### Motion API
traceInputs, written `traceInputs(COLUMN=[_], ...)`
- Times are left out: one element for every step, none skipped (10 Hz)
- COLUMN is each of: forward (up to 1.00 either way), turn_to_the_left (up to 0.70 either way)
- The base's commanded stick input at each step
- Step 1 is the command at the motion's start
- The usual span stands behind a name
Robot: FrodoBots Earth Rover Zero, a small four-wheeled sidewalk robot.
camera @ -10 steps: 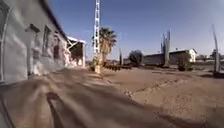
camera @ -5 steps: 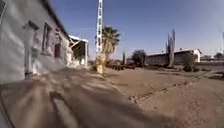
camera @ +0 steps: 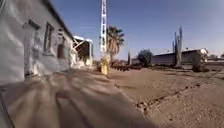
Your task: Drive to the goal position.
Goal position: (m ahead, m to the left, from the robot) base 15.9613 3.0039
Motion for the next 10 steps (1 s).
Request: traceInputs(forward=[0.7,0.7,0.7,0.7,0.7,0.7,0.7,0.7,0.7,0.7], turn_to_the_left=[0.08,0.02,0.0,0.0,0.0,0.0,0.0,0.14,0.14,0.14])
